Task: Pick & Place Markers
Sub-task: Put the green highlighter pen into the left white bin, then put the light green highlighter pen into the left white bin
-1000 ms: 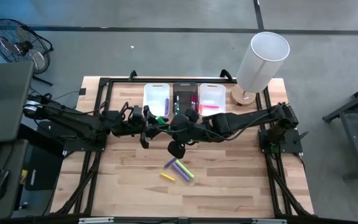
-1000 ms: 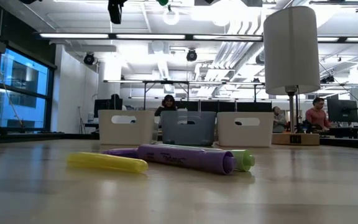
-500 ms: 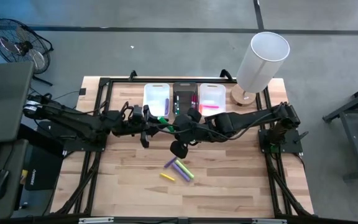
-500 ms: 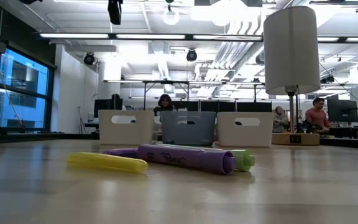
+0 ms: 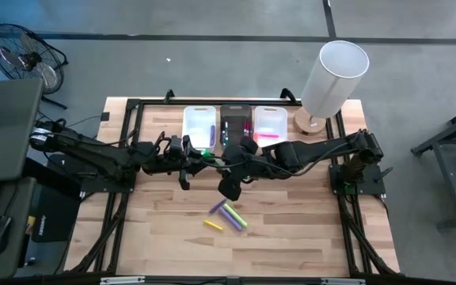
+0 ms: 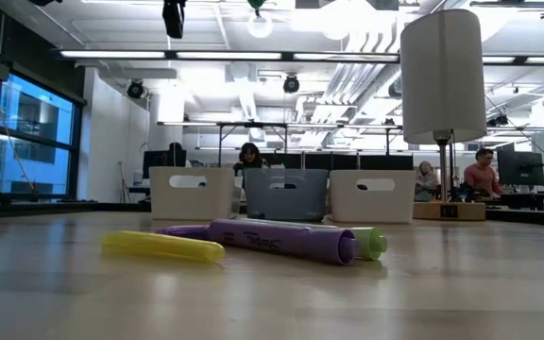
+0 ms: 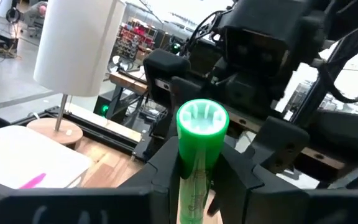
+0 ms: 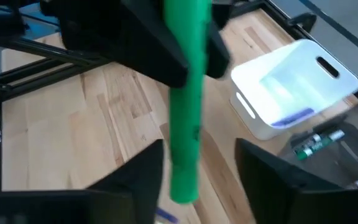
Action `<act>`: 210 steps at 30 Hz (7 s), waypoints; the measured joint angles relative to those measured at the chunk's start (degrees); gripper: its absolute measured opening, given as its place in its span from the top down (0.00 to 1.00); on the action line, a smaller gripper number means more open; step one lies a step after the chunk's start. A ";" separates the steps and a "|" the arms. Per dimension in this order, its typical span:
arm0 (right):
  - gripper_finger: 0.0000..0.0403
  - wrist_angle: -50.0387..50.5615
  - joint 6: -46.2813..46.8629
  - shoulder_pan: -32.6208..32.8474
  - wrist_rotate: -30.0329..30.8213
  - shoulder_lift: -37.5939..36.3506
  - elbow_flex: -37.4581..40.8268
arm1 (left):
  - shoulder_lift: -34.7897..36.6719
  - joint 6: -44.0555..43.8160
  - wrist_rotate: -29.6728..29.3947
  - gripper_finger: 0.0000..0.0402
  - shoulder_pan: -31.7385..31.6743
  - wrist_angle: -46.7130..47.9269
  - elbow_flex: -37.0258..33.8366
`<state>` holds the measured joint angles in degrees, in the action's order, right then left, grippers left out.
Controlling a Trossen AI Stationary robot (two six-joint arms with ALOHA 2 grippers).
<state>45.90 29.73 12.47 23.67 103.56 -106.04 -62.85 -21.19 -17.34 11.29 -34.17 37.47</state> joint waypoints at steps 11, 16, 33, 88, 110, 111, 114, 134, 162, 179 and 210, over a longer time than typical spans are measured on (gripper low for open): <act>0.37 16.63 8.08 0.64 4.70 -8.59 0.02 | 0.00 -1.96 -5.04 0.83 -3.53 5.48 0.00; 0.37 24.42 12.28 2.65 9.30 -12.01 0.02 | 0.00 -8.36 -6.42 0.83 -8.40 12.53 0.00; 0.37 33.03 21.47 7.39 15.56 -9.56 0.02 | -3.53 -22.20 -0.26 0.83 -31.78 47.25 8.70; 0.36 36.01 19.17 14.08 17.58 -9.35 0.02 | -11.49 -26.34 0.22 0.68 -12.37 69.41 29.67; 0.36 20.51 19.43 14.96 11.67 3.60 0.07 | -11.98 -52.86 -26.07 0.68 26.81 76.28 22.99; 0.36 19.82 19.72 14.94 10.92 4.05 0.07 | -11.98 -53.51 -26.58 0.68 28.27 76.38 22.39; 0.36 17.89 19.77 14.93 9.27 5.46 0.07 | -11.98 -57.70 -27.92 0.68 32.98 75.87 20.45; 0.36 15.20 26.91 9.99 -19.36 19.42 0.07 | -11.98 -68.06 -37.30 0.68 44.24 67.03 12.44; 0.36 15.65 25.32 6.77 -24.65 26.36 0.04 | -11.98 -69.33 -39.36 0.68 44.22 66.86 12.44; 0.36 16.82 25.47 8.50 -21.57 27.04 0.04 | -11.98 -70.58 -39.16 0.68 44.22 66.72 12.44; 0.62 15.73 20.31 9.03 -21.88 29.51 -0.09 | -11.98 -70.62 -39.15 0.68 44.22 65.11 12.48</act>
<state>61.63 50.04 21.50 1.79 133.08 -106.13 -74.83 -91.81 -56.49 55.51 30.94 49.95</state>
